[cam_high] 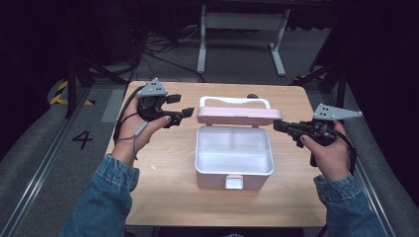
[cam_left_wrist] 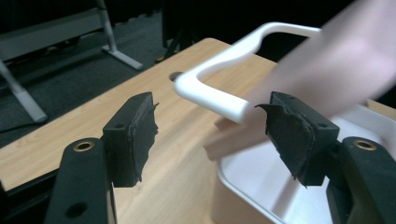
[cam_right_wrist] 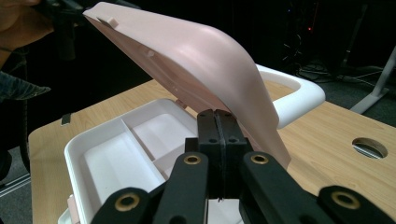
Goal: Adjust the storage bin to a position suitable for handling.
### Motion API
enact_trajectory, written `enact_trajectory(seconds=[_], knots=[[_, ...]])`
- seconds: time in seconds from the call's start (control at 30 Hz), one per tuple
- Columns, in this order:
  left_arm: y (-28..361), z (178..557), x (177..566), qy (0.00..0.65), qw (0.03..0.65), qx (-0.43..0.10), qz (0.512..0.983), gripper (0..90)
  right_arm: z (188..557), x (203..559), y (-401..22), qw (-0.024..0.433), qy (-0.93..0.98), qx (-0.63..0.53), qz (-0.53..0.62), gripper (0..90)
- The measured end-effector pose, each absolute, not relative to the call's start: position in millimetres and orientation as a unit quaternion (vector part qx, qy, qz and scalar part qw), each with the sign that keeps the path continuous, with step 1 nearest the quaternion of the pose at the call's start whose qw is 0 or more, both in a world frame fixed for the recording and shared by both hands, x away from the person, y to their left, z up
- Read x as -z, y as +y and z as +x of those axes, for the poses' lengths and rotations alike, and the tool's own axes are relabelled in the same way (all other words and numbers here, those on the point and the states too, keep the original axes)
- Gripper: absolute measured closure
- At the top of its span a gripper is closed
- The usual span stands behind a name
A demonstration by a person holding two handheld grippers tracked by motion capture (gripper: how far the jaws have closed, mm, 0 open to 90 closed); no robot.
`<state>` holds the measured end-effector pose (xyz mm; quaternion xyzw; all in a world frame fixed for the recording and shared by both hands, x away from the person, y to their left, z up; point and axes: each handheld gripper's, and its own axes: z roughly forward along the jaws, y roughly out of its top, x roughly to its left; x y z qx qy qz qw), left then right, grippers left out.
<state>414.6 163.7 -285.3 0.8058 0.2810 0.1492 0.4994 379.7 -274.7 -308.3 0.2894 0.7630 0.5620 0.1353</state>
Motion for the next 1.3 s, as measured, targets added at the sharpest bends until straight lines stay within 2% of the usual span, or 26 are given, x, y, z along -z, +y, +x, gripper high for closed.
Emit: enact_trajectory(seconds=[0.13,0.3,0.43,0.6,0.97,1.03,1.2,1.3], knots=[[166.3,407.2,286.5,0.25,0.504,-0.132,0.816,33.8,382.2,307.5,-275.3,0.132,0.759,-0.566,0.293,90.0],[166.2,406.5,290.0,0.236,0.508,-0.137,0.817,32.2,386.1,306.9,-275.5,0.127,0.755,-0.571,0.297,90.0],[158.7,409.6,290.7,0.224,0.512,-0.146,0.816,23.0,391.5,307.0,-274.8,0.125,0.755,-0.569,0.3,90.0],[148.6,416.3,291.3,0.21,0.52,-0.151,0.814,18.5,396.4,305.7,-275.0,0.124,0.754,-0.569,0.303,90.0],[126.1,432.9,300.7,0.21,0.529,-0.15,0.808,19.4,406.1,306.6,-277.5,0.115,0.749,-0.574,0.311,90.0],[122.0,436.8,303.3,0.205,0.54,-0.152,0.802,15.1,408.4,308.2,-277.6,0.114,0.748,-0.575,0.312,90.0],[113.8,445.2,308.5,0.206,0.535,-0.153,0.805,17.0,411.0,310.2,-278.6,0.111,0.746,-0.576,0.314,90.0],[111.0,449.9,310.7,0.203,0.542,-0.152,0.801,26.3,411.2,310.0,-278.8,0.11,0.746,-0.576,0.315,90.0]])
